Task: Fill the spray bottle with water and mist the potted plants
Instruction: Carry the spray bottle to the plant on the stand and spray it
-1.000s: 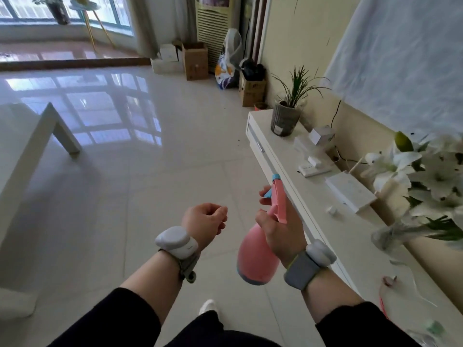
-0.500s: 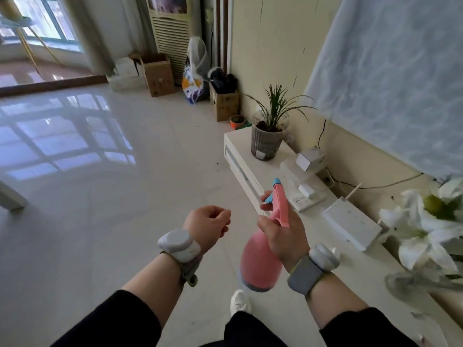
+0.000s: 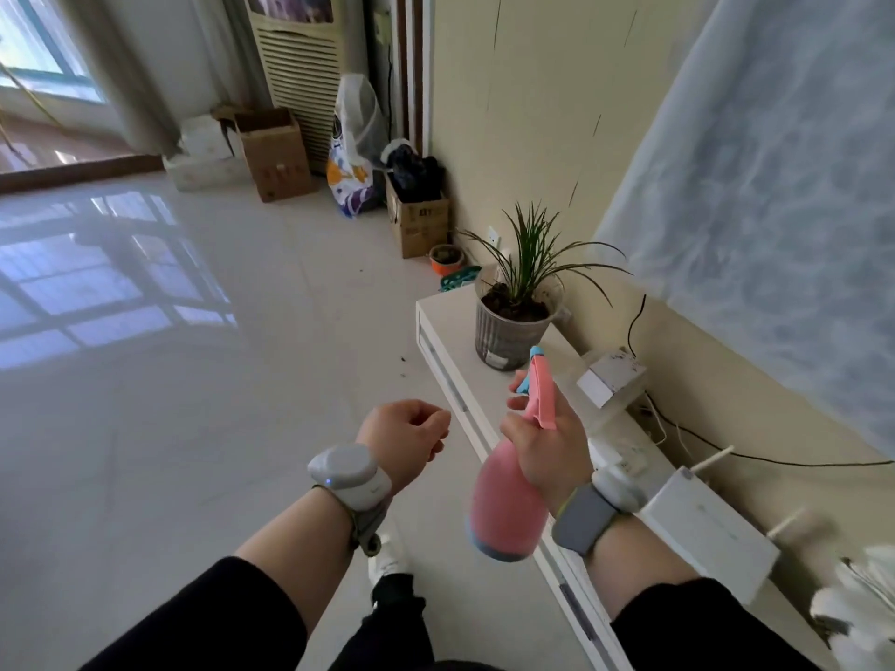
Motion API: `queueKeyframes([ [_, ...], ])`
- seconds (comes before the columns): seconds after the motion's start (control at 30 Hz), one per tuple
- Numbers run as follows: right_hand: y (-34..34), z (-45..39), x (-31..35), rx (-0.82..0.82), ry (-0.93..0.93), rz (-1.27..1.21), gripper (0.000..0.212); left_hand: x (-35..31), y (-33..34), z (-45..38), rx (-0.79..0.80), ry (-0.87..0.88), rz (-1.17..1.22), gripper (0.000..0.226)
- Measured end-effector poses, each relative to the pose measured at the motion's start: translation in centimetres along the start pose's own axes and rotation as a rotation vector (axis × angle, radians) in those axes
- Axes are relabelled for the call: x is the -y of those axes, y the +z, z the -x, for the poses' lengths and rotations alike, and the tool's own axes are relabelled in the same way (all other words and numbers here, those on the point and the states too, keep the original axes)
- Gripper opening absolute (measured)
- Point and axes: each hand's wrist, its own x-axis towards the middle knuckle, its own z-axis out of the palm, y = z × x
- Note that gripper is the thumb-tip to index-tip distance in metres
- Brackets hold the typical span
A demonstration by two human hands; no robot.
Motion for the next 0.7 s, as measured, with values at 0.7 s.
queueKeyframes([
  [0.7, 6.2, -32.1, -2.0, -0.103, 0.337, 0.016, 0.061, -9.9, 4.5, -31.8, 0.256, -0.035, -0.191, 0.018],
])
